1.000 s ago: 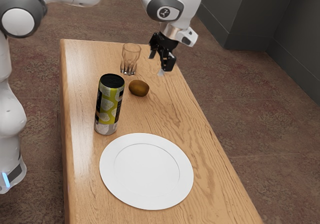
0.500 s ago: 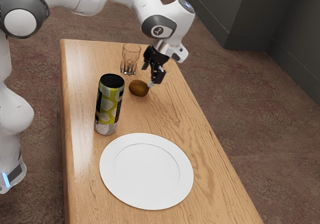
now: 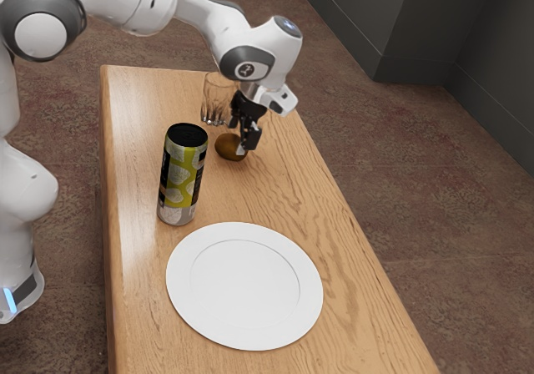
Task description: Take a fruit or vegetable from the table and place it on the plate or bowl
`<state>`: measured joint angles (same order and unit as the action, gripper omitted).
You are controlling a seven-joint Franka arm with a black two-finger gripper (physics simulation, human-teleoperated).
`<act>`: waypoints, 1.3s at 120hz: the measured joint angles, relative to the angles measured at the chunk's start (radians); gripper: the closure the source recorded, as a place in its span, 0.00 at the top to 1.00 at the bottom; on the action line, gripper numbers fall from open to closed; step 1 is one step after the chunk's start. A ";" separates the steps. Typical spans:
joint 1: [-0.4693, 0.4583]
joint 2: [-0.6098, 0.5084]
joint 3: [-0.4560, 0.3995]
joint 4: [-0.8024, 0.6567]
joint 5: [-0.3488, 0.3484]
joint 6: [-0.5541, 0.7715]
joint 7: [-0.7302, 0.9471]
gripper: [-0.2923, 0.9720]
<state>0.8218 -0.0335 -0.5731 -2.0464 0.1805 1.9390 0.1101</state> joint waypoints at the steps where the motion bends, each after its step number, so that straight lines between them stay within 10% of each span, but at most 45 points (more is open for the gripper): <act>1: -0.002 0.000 0.000 -0.002 0.000 0.003 0.001 0.77; 39: -0.066 0.016 0.035 -0.042 -0.007 0.060 0.035 0.77; 90: 0.020 -0.037 -0.007 0.027 -0.015 0.008 0.035 0.44; 140: -0.468 -0.151 -0.018 0.220 -0.006 -0.309 -0.096 0.42; 156: -0.707 -0.152 0.103 0.205 -0.009 -0.361 -0.131 0.42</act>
<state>0.1148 -0.1851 -0.4700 -1.8416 0.1720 1.5781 -0.0211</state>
